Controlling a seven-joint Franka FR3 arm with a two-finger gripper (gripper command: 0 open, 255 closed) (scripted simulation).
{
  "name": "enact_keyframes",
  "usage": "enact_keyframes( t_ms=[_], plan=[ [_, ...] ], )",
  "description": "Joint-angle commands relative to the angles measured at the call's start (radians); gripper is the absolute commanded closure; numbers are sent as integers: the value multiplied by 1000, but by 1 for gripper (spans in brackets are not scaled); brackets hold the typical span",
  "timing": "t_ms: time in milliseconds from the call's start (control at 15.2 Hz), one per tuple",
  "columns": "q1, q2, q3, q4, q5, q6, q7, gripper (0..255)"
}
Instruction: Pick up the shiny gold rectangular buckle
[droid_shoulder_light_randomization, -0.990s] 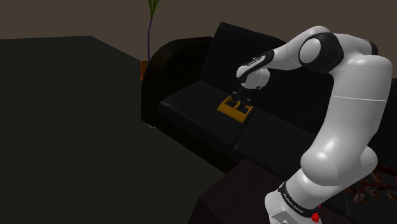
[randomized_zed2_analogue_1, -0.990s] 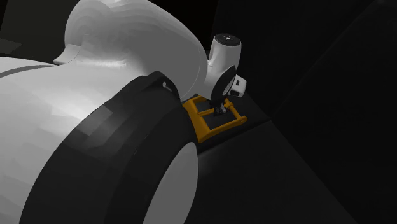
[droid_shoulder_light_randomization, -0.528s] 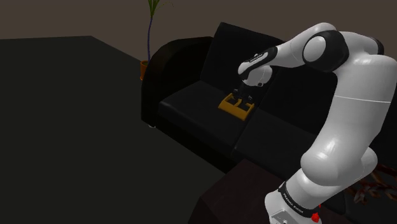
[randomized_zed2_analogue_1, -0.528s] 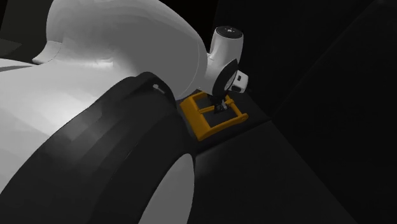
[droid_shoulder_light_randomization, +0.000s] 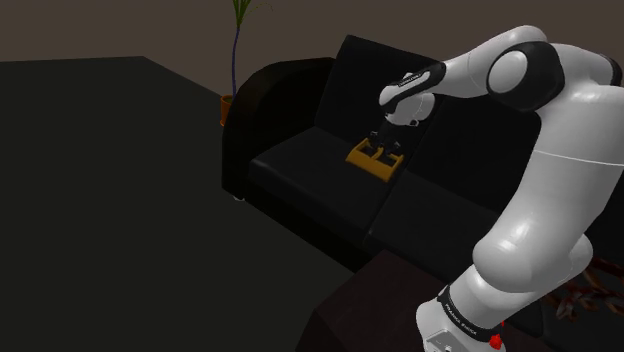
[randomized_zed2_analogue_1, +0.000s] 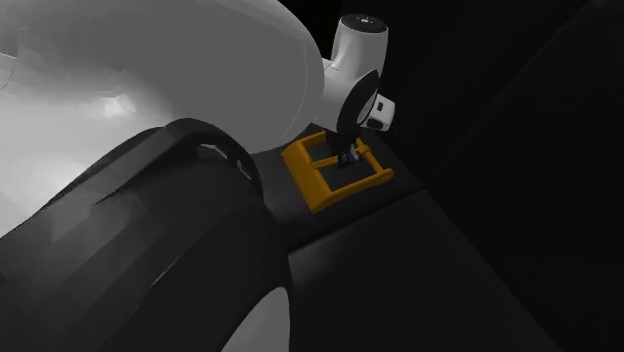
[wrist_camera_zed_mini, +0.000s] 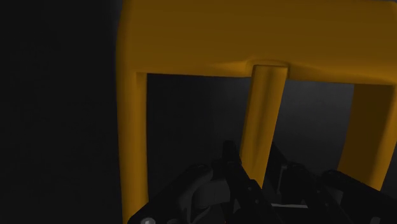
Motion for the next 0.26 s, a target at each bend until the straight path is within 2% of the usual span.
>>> enact_keyframes(
  t_ms=[0,198],
  plan=[
    [3,-15,-2,8,-6,-23,6,255],
    [3,-24,-3,13,-9,-36,8,255]
  ],
)
